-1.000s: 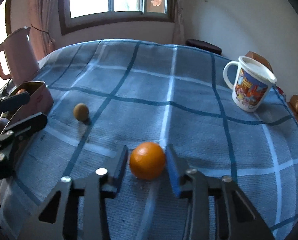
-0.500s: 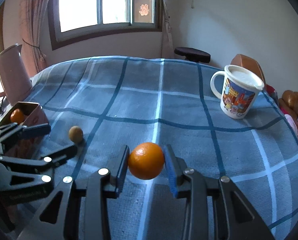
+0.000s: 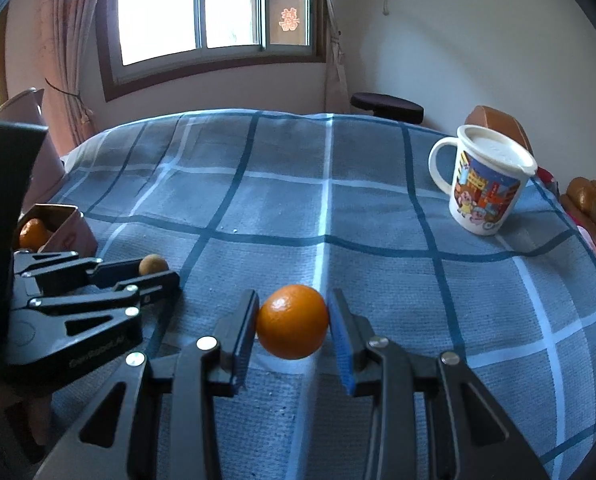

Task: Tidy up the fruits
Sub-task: 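Lift the orange in the right tool and the brown fruit in the left tool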

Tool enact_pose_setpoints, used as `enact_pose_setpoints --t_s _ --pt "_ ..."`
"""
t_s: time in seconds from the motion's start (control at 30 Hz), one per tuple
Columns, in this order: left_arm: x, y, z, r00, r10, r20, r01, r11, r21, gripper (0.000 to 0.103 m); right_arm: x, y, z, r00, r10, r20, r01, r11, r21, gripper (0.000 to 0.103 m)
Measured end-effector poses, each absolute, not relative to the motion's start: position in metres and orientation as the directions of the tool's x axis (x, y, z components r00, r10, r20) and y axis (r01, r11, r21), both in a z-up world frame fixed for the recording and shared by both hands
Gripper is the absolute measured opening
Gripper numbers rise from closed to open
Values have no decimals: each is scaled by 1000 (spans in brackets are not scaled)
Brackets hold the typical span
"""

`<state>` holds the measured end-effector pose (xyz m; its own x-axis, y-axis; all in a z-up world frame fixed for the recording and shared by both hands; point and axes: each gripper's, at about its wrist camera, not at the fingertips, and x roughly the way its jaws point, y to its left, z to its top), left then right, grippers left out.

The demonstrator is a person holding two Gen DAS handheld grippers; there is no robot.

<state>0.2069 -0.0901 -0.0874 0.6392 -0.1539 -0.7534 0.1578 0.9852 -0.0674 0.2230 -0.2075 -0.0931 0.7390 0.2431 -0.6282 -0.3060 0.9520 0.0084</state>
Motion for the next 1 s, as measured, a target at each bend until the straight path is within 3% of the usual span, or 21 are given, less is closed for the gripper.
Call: enact_pose_setpoints --t_s 0.33,1.0 --pt "190 -82 -79 681 -222 -698 184 974 -131 28 219 -209 -90 755 255 -604 -306 952 19 38" --pt "162 -90 -61 791 -179 -585 191 981 -42 28 192 -206 -75 826 300 -477 -353 935 -23 38"
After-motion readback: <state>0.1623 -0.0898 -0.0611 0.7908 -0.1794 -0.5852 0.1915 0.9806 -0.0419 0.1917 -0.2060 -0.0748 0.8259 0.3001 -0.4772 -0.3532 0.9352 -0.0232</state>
